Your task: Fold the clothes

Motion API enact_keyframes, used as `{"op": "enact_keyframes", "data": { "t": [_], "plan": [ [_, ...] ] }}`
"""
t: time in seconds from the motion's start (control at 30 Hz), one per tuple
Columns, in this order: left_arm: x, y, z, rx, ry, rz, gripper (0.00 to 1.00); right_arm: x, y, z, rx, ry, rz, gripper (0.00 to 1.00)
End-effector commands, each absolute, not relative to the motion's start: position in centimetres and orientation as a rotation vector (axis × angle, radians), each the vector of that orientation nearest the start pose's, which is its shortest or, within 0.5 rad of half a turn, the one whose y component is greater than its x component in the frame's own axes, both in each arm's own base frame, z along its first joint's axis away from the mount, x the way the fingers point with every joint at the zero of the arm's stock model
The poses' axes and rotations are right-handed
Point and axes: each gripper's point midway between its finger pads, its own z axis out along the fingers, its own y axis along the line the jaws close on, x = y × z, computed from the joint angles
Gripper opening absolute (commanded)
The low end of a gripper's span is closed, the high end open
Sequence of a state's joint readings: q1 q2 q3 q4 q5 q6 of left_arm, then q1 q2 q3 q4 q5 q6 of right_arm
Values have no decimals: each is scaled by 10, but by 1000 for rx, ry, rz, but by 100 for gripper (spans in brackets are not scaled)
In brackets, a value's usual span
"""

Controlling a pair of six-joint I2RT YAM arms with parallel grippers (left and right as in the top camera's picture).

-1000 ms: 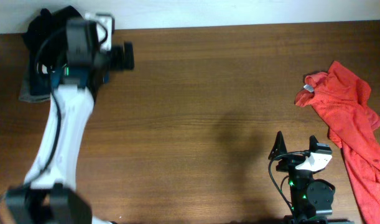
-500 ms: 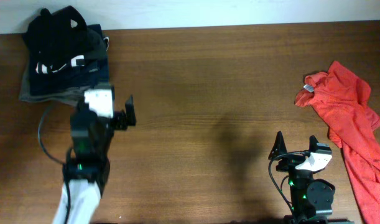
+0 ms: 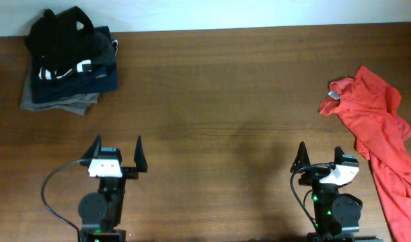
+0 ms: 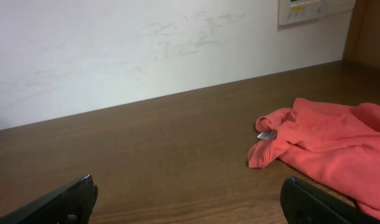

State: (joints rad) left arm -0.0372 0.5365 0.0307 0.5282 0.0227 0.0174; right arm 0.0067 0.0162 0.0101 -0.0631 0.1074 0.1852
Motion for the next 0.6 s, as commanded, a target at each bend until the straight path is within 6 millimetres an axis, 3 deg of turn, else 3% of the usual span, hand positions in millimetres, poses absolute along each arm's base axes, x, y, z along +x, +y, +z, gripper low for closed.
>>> {"op": "enact_keyframes", "data": {
  "t": [0.0,0.47,0.57],
  "plan": [
    [273,-10,191,39,1519,-17,99,246,-16,156,229,1633,66,99],
    [249,-5,146,24,1698,5,99,246,-16,156,229,1633,66,99],
    [247,-4,152,24,1669,5,99,246,-16,156,229,1633,66,99]
  ]
}}
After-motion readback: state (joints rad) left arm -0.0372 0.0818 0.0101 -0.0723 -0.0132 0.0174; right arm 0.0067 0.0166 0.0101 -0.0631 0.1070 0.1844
